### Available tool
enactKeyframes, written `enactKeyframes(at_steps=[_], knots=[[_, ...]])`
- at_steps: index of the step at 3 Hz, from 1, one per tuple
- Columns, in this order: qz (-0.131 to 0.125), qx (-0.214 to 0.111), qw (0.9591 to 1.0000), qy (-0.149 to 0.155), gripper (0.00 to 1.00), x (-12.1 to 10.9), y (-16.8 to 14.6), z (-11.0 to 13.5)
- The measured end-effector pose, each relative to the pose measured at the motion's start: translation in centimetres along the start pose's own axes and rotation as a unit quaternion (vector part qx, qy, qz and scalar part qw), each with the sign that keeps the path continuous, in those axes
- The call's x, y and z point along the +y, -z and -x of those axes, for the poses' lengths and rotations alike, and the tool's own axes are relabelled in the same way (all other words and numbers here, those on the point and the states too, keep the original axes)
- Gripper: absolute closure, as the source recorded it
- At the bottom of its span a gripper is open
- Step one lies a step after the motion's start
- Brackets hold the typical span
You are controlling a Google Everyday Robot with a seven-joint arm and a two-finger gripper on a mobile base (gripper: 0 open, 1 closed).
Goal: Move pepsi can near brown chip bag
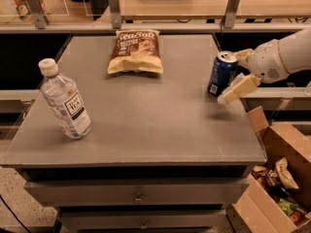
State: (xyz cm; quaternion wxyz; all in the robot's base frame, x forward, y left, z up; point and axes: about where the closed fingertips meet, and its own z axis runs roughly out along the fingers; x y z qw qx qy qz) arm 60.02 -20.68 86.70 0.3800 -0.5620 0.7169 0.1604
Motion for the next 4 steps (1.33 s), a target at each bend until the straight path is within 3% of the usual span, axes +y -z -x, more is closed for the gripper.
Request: enactKeyframes(at_steps=[2, 3, 4], knots=[[0.031, -0.023, 0.9990, 0.024, 0.64, 0.2, -3.1, 3.0], [0.034, -0.023, 0.9989, 0.024, 0.87, 0.3, -3.4, 3.0], [0.031, -0.030, 0.9986, 0.031, 1.00, 0.3, -3.9, 4.3]])
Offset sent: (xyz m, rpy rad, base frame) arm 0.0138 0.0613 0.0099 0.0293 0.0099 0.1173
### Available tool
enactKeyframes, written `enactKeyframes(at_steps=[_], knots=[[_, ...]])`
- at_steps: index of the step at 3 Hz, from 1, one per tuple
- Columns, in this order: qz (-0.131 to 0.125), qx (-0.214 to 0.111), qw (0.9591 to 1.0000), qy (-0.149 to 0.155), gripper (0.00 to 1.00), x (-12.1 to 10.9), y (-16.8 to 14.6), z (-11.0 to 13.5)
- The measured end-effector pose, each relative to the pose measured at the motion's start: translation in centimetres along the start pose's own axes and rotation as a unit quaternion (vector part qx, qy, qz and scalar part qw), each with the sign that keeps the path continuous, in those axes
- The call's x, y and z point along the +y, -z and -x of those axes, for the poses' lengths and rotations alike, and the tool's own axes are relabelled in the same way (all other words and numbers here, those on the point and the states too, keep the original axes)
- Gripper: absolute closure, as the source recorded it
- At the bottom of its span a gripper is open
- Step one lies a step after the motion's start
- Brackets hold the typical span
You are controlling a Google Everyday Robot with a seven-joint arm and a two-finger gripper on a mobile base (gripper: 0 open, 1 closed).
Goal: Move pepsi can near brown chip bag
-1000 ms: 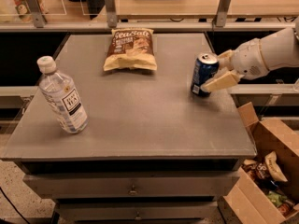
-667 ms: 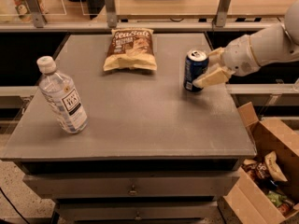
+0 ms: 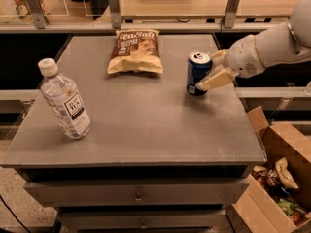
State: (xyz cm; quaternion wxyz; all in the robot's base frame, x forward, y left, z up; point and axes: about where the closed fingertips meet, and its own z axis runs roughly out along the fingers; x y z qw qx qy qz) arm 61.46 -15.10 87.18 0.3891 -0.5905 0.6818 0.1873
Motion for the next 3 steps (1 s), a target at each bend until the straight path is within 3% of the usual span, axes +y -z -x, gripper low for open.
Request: enactKeyframes(at_steps=[2, 3], knots=[[0.016, -0.031, 0.9990, 0.028, 1.00, -2.7, -3.7, 3.8], [0.011, -0.052, 0.9982, 0.028, 1.00, -4.8, -4.9, 5.0]])
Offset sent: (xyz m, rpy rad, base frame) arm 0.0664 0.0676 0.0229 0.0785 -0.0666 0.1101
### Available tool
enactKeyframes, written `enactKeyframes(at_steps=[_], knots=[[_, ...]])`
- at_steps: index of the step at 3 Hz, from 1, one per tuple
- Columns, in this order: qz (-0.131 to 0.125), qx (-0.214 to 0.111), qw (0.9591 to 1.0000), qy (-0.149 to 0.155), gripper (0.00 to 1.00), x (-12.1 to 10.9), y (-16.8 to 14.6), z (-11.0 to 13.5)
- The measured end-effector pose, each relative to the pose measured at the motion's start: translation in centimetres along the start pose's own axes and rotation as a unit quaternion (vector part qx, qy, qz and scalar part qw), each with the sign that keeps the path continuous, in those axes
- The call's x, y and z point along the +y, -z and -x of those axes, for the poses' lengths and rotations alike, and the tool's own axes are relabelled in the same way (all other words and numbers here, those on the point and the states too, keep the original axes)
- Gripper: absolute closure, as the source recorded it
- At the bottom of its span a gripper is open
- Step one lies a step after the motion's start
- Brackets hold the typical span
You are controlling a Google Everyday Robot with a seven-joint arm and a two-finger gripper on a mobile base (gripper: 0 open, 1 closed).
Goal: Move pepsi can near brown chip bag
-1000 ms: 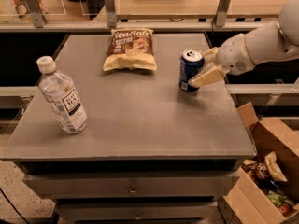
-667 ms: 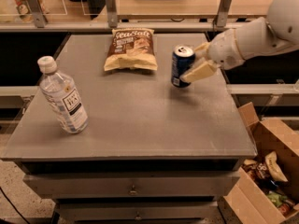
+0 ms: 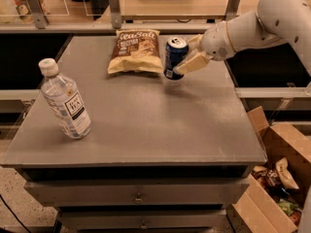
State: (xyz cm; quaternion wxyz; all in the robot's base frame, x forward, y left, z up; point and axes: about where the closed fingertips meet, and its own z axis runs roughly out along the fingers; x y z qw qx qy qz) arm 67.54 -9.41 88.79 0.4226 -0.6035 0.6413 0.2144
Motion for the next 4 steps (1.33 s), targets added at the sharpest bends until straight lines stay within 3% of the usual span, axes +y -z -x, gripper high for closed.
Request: enactKeyframes(at_steps=[2, 4], knots=[[-0.034, -0.034, 0.9988, -0.007, 1.00, -2.9, 0.2, 0.1], [-0.084, -0.026, 0.9960, -0.012, 0.94, -5.1, 0.3, -0.1]])
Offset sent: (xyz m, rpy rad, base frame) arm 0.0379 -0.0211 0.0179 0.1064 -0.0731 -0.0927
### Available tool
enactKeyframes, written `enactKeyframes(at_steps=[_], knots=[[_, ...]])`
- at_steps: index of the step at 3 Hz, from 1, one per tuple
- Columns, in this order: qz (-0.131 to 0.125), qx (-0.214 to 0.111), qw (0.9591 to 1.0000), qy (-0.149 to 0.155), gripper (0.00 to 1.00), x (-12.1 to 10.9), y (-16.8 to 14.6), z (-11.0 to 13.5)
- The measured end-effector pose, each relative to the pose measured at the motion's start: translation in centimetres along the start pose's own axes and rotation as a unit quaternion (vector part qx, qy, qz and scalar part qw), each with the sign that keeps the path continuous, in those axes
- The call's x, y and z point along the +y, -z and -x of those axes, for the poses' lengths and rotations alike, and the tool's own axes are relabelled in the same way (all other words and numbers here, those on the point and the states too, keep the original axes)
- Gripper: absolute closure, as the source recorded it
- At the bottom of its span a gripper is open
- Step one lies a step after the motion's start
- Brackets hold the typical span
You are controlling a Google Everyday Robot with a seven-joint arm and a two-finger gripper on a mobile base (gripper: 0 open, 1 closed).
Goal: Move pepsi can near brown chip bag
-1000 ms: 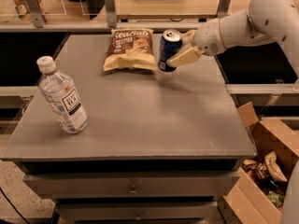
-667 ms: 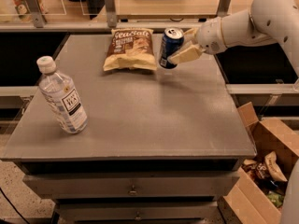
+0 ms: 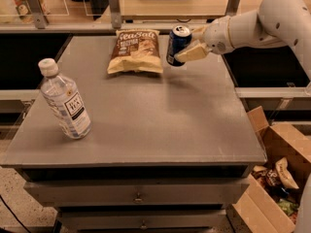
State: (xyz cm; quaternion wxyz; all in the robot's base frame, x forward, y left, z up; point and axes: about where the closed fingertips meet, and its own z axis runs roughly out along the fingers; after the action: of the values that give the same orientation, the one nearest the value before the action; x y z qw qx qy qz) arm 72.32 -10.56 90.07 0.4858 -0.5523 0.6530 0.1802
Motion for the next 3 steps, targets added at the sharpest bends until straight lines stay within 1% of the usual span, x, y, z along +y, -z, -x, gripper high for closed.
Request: enactKeyframes(at_steps=[1, 2, 3], knots=[[-0.027, 0.015, 0.9995, -0.009, 0.77, -0.9, -0.4, -1.0], [-0.047, 0.036, 0.9978, -0.031, 0.53, -1.5, -0.6, -3.2], [-0.044, 0.048, 0.9962, -0.058, 0.30, -1.4, -1.3, -4.6]])
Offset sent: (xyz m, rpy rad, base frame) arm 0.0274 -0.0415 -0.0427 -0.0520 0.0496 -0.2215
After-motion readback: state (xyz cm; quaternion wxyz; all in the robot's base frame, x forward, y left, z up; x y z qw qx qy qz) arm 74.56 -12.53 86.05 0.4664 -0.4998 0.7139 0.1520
